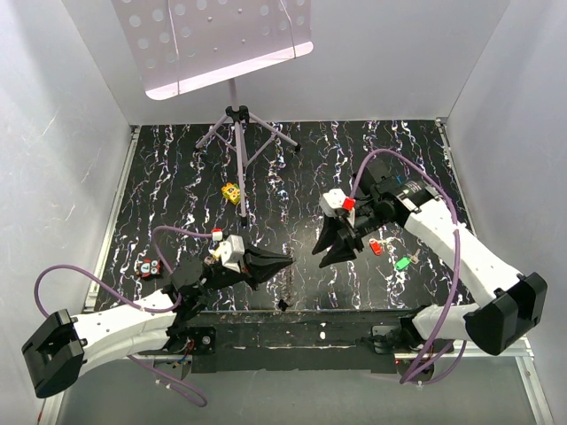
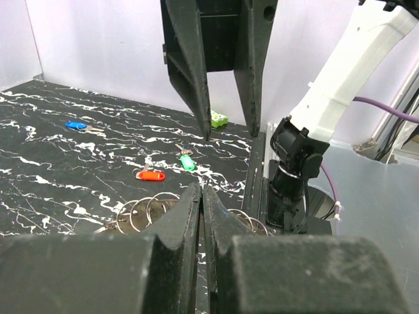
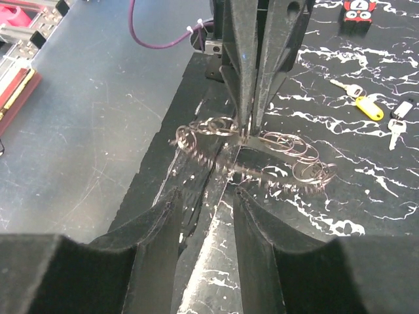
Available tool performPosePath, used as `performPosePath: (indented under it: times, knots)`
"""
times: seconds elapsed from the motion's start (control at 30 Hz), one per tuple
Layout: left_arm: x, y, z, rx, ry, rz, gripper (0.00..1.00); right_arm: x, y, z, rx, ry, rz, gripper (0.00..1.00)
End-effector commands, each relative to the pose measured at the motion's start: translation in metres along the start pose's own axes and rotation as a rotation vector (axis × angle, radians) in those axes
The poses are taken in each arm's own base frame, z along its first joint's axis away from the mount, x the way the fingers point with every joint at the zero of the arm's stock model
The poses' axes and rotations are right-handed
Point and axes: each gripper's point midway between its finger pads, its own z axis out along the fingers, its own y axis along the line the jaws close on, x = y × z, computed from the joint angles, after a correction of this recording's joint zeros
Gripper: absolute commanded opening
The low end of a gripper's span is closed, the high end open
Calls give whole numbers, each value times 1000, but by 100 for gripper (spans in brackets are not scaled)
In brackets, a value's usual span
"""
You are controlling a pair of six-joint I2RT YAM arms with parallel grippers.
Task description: Put the keys on the keyring
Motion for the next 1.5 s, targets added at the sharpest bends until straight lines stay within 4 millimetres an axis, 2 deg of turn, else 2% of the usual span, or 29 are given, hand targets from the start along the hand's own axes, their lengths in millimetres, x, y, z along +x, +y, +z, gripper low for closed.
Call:
performPosePath:
  times: [0.0,0.17,0.3,0.37,0.47,0.57,0.63,0.73,0.87,0.93,1.03,1.17,1.33,1.47]
  knots:
    - [-23,-1,4,5,-77,15,0,-19,-7,1,-13,-52,-71,44]
    - [-15,3,5,-14,-14,28,0,-4,-27,-11,139,43,-32,45]
    - [-17,6,6,-28,15,64,0,9,-51,-38,297,5,60,46]
    - [-18,7,7,-31,44,84,0,21,-63,-56,386,-30,175,50]
    - [-19,10,9,-35,109,112,0,38,-66,-77,437,-109,313,54]
    - [-26,9,14,2,179,143,0,62,-75,-102,538,-137,436,54]
    - [-42,8,22,44,203,192,0,80,-82,-118,616,-120,517,53]
    - [-51,9,26,101,255,222,0,117,-91,-137,739,-20,625,52]
    - [-48,17,26,145,299,270,0,163,-95,-155,861,134,714,52]
    - [-43,23,24,146,310,290,0,183,-97,-172,930,152,778,52]
    - [-36,33,21,146,309,303,0,202,-100,-180,946,186,843,51]
    - [-28,33,15,165,318,307,0,224,-112,-190,958,249,920,40]
    - [-34,33,10,149,317,347,0,240,-126,-194,923,275,1003,32]
    - [-33,32,9,155,323,348,0,246,-129,-191,905,275,1022,33]
